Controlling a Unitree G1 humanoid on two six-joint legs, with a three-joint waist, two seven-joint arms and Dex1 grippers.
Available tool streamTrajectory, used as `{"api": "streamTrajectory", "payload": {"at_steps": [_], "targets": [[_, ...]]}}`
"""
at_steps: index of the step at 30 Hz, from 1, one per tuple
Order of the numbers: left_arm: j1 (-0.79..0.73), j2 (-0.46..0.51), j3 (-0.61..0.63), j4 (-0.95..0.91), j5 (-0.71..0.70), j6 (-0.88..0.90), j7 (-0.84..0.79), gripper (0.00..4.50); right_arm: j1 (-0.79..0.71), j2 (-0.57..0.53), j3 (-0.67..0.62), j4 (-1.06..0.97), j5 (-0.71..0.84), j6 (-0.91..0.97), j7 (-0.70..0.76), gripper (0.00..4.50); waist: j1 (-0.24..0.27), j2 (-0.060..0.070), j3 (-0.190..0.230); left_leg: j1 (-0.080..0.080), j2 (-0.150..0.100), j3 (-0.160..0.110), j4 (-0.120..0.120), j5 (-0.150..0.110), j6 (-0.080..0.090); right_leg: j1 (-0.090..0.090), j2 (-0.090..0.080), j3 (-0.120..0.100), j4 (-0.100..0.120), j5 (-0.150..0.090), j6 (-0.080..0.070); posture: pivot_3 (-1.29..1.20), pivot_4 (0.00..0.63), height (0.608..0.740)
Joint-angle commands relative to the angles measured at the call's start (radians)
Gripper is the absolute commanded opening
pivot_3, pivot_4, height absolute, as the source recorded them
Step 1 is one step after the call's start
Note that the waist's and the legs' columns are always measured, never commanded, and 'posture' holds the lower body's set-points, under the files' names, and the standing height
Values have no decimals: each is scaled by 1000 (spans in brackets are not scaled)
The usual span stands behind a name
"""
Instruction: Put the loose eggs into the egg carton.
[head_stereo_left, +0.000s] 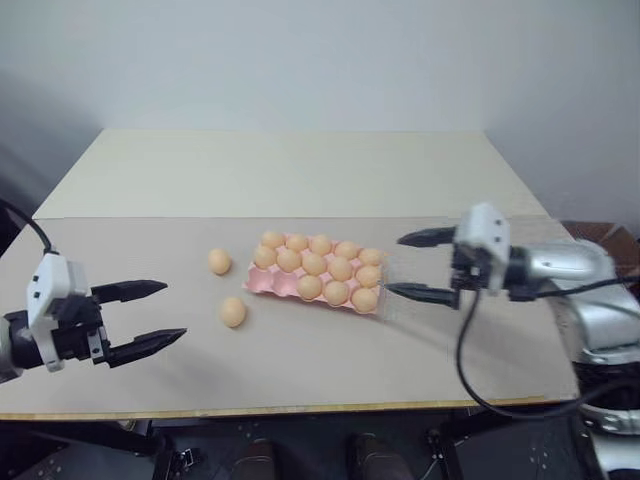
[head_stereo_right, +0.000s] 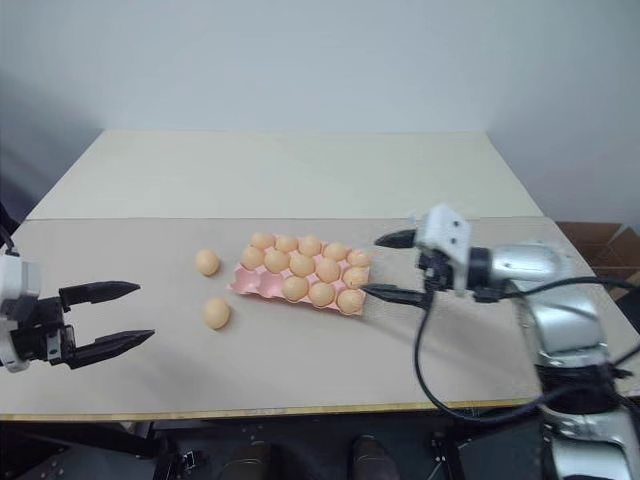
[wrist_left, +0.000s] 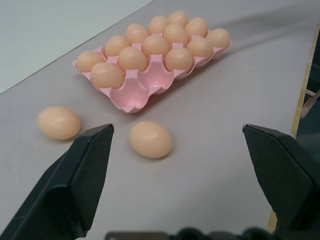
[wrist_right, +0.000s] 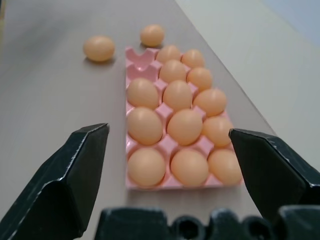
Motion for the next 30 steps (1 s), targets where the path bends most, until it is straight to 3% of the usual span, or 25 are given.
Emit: {"api": "streamTrajectory", "payload": {"at_steps": [1,6,17,23,30], "targets": [[6,8,30,12,9,-23,-9,4500,74,-92,-137,-28,114,11,116,4464,-2,0,0,0,0,0,0,0,0,0,0,0,0,0,0,0,150,740],[1,12,30,17,8,-21,-7,4500,163,-147,-177,-19,136,-18,140,4464,-6,0,0,1,0,0,0,0,0,1,0,0,0,0,0,0,150,740],[21,-7,32,-16,8,-21,14,4500,134,-141,-132,-5,134,-45,115,4464,-6,0,0,0,-1,0,0,0,0,0,-1,1,-1,0,0,0,150,740],[-90,-62,-176,22,126,-69,132,4500,91,-132,-100,18,132,-65,110,4464,0,0,0,1,-1,0,0,0,0,1,-1,1,0,0,0,0,150,740],[-314,-232,-424,212,294,-149,284,4500,100,-131,-102,-11,144,-63,98,4464,16,0,-1,-1,-1,0,0,0,0,1,0,2,-1,4,6,0,150,740]]}}
